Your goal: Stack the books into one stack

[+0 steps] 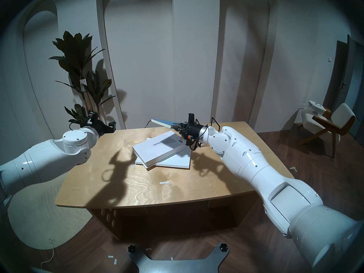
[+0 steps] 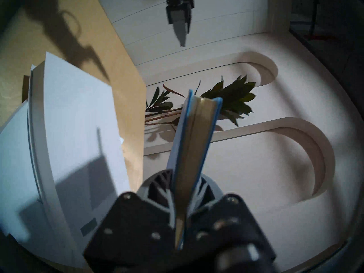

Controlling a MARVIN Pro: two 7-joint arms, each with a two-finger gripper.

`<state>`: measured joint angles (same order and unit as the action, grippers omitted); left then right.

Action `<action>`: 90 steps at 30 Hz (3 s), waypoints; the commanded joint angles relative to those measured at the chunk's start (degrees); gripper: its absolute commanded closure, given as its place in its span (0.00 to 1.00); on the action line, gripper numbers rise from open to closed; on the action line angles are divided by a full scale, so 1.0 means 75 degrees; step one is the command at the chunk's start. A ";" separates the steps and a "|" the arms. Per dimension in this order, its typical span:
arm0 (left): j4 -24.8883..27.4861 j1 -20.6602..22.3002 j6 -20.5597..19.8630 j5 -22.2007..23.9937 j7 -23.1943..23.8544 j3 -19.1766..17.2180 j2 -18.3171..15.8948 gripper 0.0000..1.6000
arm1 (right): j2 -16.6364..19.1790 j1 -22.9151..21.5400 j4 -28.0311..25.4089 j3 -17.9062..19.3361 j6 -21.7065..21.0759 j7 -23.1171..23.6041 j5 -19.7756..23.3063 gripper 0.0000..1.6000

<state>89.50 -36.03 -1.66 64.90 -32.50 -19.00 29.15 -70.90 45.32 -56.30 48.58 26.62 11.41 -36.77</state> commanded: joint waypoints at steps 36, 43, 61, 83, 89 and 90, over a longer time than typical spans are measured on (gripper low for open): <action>-0.0018 0.0216 0.0008 -0.0023 -0.0012 -0.0152 0.0023 0.00 | -0.1199 0.0826 -0.1044 -0.0274 -0.5188 0.2351 -0.0828 0.00; -0.0012 0.0210 0.0015 -0.0022 -0.0013 -0.0150 0.0018 0.00 | -0.0703 0.1010 -0.2051 -0.0147 -0.5427 0.3282 0.0125 0.00; 0.0001 0.0194 0.0025 -0.0020 -0.0013 -0.0143 0.0006 0.00 | -0.0300 0.1634 -0.3922 0.1996 -0.6238 0.3869 0.2455 0.00; 0.0013 0.0166 0.0029 -0.0018 -0.0013 -0.0125 -0.0005 0.00 | 0.0970 0.3046 -0.6079 0.4834 -0.6409 0.2238 0.3817 0.00; 0.0013 0.0168 0.0030 -0.0018 -0.0013 -0.0128 -0.0005 0.00 | 0.1247 0.3750 -0.6612 0.5543 -0.6461 0.2048 0.4075 0.00; 0.0013 0.0170 0.0030 -0.0018 -0.0013 -0.0129 -0.0005 0.00 | 0.1315 0.3941 -0.6779 0.5828 -0.6505 0.1983 0.4158 0.00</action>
<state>89.54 -36.08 -1.66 64.90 -32.52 -18.96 29.13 -64.34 68.61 -101.17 84.25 -21.75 28.65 -8.04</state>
